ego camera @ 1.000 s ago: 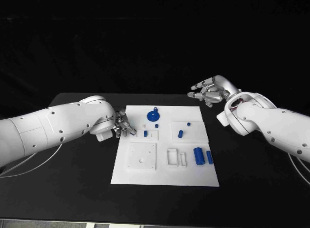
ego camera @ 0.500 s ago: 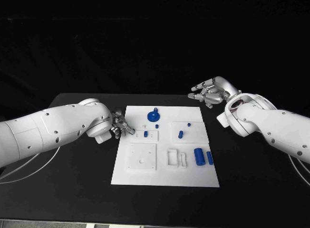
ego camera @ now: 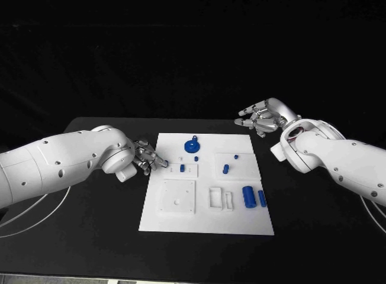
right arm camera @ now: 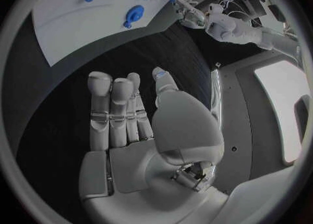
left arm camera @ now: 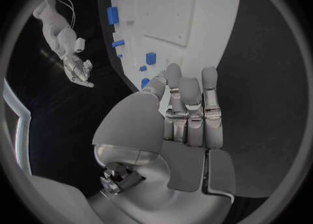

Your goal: Assemble the parts on the task board

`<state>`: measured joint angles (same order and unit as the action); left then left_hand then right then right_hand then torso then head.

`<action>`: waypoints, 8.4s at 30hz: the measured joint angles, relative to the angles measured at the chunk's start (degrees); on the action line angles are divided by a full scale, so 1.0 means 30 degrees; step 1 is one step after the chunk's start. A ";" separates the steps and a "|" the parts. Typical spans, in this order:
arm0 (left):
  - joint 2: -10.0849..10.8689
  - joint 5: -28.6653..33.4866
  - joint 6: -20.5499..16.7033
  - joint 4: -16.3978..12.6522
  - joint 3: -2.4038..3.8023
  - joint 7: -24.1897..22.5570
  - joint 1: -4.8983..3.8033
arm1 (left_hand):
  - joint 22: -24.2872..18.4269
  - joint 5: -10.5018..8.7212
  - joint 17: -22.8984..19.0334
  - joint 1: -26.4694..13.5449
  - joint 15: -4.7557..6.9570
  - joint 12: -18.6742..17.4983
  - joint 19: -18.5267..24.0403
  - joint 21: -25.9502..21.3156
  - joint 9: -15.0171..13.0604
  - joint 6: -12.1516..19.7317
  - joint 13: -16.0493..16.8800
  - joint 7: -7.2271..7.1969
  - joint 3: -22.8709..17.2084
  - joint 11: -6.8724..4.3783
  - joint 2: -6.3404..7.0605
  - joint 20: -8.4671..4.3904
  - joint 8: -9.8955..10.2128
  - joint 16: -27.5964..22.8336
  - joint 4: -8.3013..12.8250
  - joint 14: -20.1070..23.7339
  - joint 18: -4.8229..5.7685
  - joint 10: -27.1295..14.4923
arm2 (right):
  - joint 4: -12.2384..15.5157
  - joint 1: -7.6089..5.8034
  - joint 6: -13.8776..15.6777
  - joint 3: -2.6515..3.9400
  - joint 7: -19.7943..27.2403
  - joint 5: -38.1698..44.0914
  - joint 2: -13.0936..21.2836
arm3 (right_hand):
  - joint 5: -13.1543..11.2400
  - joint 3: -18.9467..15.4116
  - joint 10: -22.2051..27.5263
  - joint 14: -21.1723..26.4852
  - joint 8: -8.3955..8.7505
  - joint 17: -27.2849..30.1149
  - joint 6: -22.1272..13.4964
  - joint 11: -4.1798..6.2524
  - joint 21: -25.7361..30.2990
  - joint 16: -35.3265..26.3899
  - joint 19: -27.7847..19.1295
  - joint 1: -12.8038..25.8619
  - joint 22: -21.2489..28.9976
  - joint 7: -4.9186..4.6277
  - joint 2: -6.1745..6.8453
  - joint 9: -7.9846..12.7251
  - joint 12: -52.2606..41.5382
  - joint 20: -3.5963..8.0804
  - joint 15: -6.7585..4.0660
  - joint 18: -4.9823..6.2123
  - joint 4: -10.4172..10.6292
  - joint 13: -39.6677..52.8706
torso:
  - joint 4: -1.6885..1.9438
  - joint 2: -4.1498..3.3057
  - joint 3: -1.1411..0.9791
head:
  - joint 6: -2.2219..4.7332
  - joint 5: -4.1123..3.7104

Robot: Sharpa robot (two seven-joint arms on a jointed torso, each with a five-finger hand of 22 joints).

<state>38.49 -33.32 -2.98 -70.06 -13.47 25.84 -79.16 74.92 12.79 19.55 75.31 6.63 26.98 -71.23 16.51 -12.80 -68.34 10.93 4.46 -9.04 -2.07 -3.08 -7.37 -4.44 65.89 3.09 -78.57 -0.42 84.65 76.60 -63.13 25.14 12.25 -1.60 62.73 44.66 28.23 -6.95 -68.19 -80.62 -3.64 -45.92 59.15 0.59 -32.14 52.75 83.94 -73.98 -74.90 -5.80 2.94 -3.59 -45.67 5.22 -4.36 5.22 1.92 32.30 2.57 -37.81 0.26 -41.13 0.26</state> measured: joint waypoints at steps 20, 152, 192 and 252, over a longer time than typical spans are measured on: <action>0.1220 0.7775 -0.1409 -0.1805 -0.0008 -0.5551 0.0001 | -0.0003 0.0961 0.0250 -0.0185 0.0113 0.0751 0.0139 0.0282 -0.1349 -0.0719 -0.0019 -0.0542 -0.2125 -0.0040 0.0183 -0.0140 0.0249 -0.0001 0.2406 -0.0230 -0.0003 0.0040 | 0.2023 0.0423 -0.0005 0.0002 0.0049 0.2132 -0.0022 | -0.1373 0.1205 0.0162 -0.0001 0.0000 -0.0139 0.0460 0.0065 -0.0534 0.0168 0.0000 0.0030 0.0000 0.0048 -0.0480 0.0000 -0.1566 0.0000 0.0001 0.0002 -0.3444 0.2402 | -0.0053 0.0004 -0.0022 | 0.0579 0.0212; 0.2038 1.0673 -0.6651 -0.4016 -0.0017 -1.2104 -0.0567 | -0.1765 -0.1625 -0.1974 0.0114 -0.0989 -0.5774 0.0880 -0.4067 0.2368 0.0026 -0.2289 -0.0191 -0.0372 0.0417 0.0569 0.0889 0.0220 -0.5413 0.1548 0.1423 0.0001 -0.0408 | -0.5717 -0.0771 -0.6252 -0.2819 -0.1978 1.0254 -0.7879 | -0.6970 0.9748 -0.1840 -0.0651 0.0000 -0.5272 0.2316 0.0074 -0.5294 0.3045 -0.0002 0.1336 -0.0011 0.0521 -0.0284 0.0000 -0.7007 0.0132 0.0031 0.0018 -0.3476 1.1963 | 0.1046 -0.0430 0.0811 | 0.0998 0.0639; 0.2040 1.0530 -0.6561 -0.4034 -0.0017 -1.2050 -0.0644 | -0.1786 -0.1624 -0.1922 0.0115 -0.0989 -0.5774 0.0881 -0.4067 0.2415 0.0026 -0.2288 -0.0191 -0.0372 0.0416 0.0568 0.0889 0.0220 -0.5413 0.1548 0.1423 -0.0001 -0.0408 | -0.5729 -0.0771 -0.5844 -0.2932 -0.1848 0.9331 -0.7863 | -0.6302 1.1393 -0.1984 -0.0767 0.0117 -0.5298 0.3378 0.0211 -0.5371 0.2956 0.0069 0.1669 -0.0008 0.0750 -0.0854 0.0007 -0.7007 0.0202 -0.0082 -0.0276 -0.3990 1.1985 | 0.1011 -0.0414 0.0859 | 0.0961 0.0656; 0.1660 -0.3725 -0.0145 -0.4801 -0.0097 -1.1498 -0.0615 | -0.1062 -0.1002 -0.0653 -0.1415 -0.0474 -0.3295 -0.0384 -0.3255 0.2975 0.2223 -0.1605 0.0137 0.6842 0.0108 0.0148 0.0580 0.0219 -0.2895 -0.2243 0.0424 -0.0001 -0.0170 | 0.1695 -0.1393 -1.1325 -0.2091 -0.3454 -0.6961 -0.0991 | -0.5408 1.1406 -0.2009 -0.0759 0.0131 -0.5404 0.3668 0.0316 -0.5179 0.2863 -0.0004 0.1922 -0.0003 0.0738 -0.0901 -0.0034 -0.6879 0.0266 -0.0216 -0.0278 -0.4332 1.2001 | 0.0273 -0.0159 0.0445 | 0.0859 0.0126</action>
<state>43.47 -44.50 -3.41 -84.46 -13.76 -8.65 -81.00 71.73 9.78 17.59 71.07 5.21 17.10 -72.39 6.75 -3.87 -61.67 6.12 4.87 11.48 -1.74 -2.64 -5.63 -3.78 57.21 -3.64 -77.29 -0.42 84.14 81.69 -67.31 -8.83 5.98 -11.96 41.85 41.69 12.01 27.27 -74.22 -82.89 -3.25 -62.13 70.16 1.54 -47.68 61.34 83.93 -68.22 -74.91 -3.58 0.23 -3.69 -66.31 6.02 -5.01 4.39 -11.08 68.30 3.39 -38.29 1.60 -38.55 0.64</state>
